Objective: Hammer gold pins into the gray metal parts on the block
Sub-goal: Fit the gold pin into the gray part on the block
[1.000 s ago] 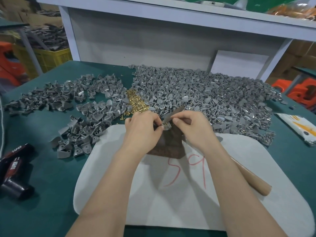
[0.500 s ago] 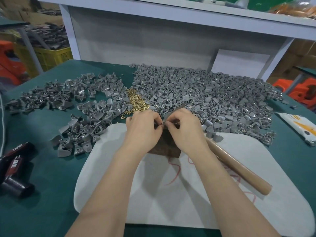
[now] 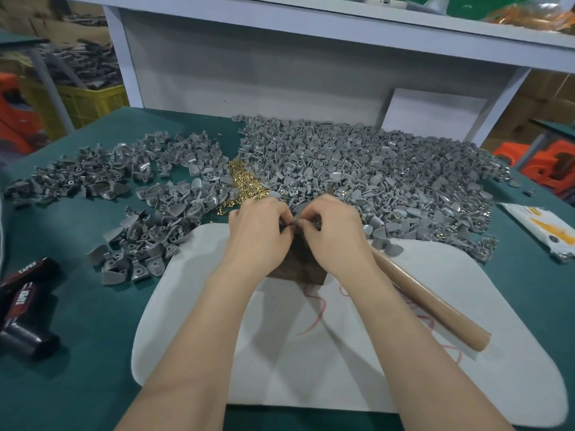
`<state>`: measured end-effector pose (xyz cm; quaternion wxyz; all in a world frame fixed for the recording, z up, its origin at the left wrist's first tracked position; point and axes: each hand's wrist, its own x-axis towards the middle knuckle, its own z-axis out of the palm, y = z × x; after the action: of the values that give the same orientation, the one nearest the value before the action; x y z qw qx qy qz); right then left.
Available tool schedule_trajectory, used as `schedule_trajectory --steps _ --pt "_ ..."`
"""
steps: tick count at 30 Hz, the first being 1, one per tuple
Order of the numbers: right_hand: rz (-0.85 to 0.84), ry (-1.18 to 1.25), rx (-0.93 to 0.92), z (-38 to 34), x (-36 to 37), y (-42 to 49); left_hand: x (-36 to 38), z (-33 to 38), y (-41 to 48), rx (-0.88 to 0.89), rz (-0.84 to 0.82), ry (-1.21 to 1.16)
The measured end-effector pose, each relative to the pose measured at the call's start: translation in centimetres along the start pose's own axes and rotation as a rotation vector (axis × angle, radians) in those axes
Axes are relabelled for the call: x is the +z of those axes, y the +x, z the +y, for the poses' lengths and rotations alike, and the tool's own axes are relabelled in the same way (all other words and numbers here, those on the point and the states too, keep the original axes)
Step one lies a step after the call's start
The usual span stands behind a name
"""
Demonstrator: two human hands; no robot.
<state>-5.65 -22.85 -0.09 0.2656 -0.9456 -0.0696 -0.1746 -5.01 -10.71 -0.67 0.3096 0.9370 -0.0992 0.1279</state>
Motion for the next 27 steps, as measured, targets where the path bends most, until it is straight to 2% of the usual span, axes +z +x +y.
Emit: schedule_trajectory --steps 11,27 --pt "-0.108 -0.114 0.055 -0.7 -0.7 0.5 0.0 0.1 0.0 0.008 -0.001 0.038" --pt "-0.17 -0.105 0.101 -0.5 -1.0 1.4 0.1 0.0 0.0 0.019 0.008 0.037"
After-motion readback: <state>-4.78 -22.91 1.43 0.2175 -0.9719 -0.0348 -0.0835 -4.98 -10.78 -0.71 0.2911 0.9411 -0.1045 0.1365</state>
